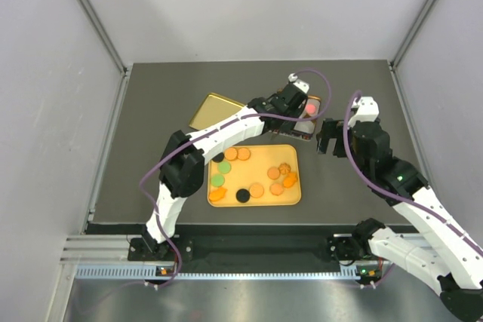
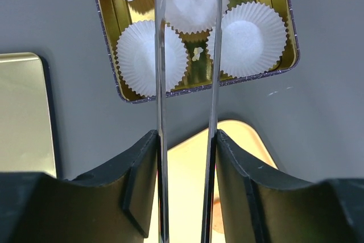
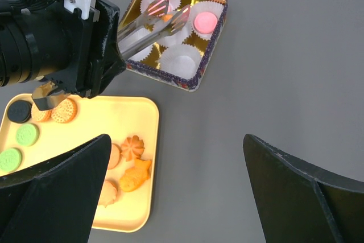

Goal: Pack the cookies

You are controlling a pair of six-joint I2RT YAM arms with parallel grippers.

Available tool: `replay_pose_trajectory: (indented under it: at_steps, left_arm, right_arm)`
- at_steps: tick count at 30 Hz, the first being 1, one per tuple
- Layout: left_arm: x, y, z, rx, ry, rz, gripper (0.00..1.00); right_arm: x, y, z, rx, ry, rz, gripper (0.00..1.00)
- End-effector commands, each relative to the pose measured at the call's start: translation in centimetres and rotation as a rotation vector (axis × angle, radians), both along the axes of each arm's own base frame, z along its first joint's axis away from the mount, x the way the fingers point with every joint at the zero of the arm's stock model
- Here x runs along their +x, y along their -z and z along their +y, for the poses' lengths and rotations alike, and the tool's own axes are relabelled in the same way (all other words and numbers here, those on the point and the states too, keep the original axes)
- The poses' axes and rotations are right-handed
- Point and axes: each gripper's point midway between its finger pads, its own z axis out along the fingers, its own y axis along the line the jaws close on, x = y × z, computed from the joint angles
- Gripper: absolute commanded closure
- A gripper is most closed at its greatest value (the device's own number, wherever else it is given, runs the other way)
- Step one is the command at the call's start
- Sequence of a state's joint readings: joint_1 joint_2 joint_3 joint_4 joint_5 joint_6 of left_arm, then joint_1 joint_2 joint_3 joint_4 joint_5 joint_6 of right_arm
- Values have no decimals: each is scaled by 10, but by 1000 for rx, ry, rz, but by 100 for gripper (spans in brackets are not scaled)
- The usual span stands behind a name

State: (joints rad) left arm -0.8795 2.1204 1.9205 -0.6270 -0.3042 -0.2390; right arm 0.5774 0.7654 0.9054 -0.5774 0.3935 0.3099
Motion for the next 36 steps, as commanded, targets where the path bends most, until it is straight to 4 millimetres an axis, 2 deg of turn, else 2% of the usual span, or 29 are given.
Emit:
replay_pose_trajectory:
  at_steps: [1,6,10,13,14,16,17,18,19,20,21,22,23,24,25,26,27,28,29,30,32,33,34,36]
  left_arm:
    - [9,-25,-9,-58,4,-68,52]
    - [10,-28,-9,-59,7,-76,46]
    - [9,-37,-7,-68,13,-84,46]
    - [4,-52,-7,-97,30,-97,46]
    - [1,-64,-6,-117,35,-105,47]
    - [-9,-68,-6,-134,57,-90,47]
    - [-14,-82,-3,-153,62,-100,47]
    - [-20,-85,-2,-157,70,-99,48]
    - [-28,-80,3,-142,75,-82,48]
    - [-36,-92,6,-160,82,-91,48]
    - [-44,-82,13,-144,80,-66,48]
    - [-52,-82,17,-142,86,-57,48]
    - [-63,-95,22,-166,97,-66,48]
    - [-74,-82,31,-145,99,-34,48]
    - [-84,-95,38,-172,107,-45,48]
    - [-97,-93,41,-170,128,-26,48]
    - [-108,-79,50,-151,129,7,48]
    - [-118,-90,58,-175,138,-4,48]
    - [-129,-87,62,-170,150,10,48]
    - [-140,-74,71,-148,154,47,48]
    - [-162,-76,79,-162,183,68,48]
    - [-175,-65,85,-143,198,108,48]
    - [-183,-69,90,-151,208,109,48]
    - [-203,-57,95,-125,242,145,48]
  right_arm:
    - [-1,-21,-5,31,16,-47,0]
    - [-1,-20,-5,31,16,-46,0]
    - [-1,-21,-5,30,17,-46,0]
    - [0,-23,-5,29,18,-49,0]
    - [0,-24,-5,28,18,-52,0]
    - [1,-25,-5,28,18,-52,0]
    - [1,-26,-5,27,21,-56,0]
    - [1,-27,-6,27,22,-56,0]
    - [1,-28,-5,26,20,-59,0]
    - [1,-30,-5,30,20,-63,0]
    - [2,-30,-5,30,20,-63,0]
    - [2,-31,-5,30,22,-63,0]
    - [2,-33,-5,34,21,-66,0]
    - [2,-32,-4,32,19,-65,0]
    - [3,-33,-4,34,19,-66,0]
    - [3,-33,-4,30,18,-65,0]
    - [4,-32,-3,30,18,-64,0]
    - [4,-30,-3,28,18,-60,0]
    - [5,-30,-3,28,18,-60,0]
    - [6,-29,-2,28,15,-58,0]
    - [7,-27,-1,32,19,-56,0]
    - [8,-25,0,31,16,-52,0]
    - [9,-25,1,31,15,-51,0]
    - [10,-22,3,34,14,-45,0]
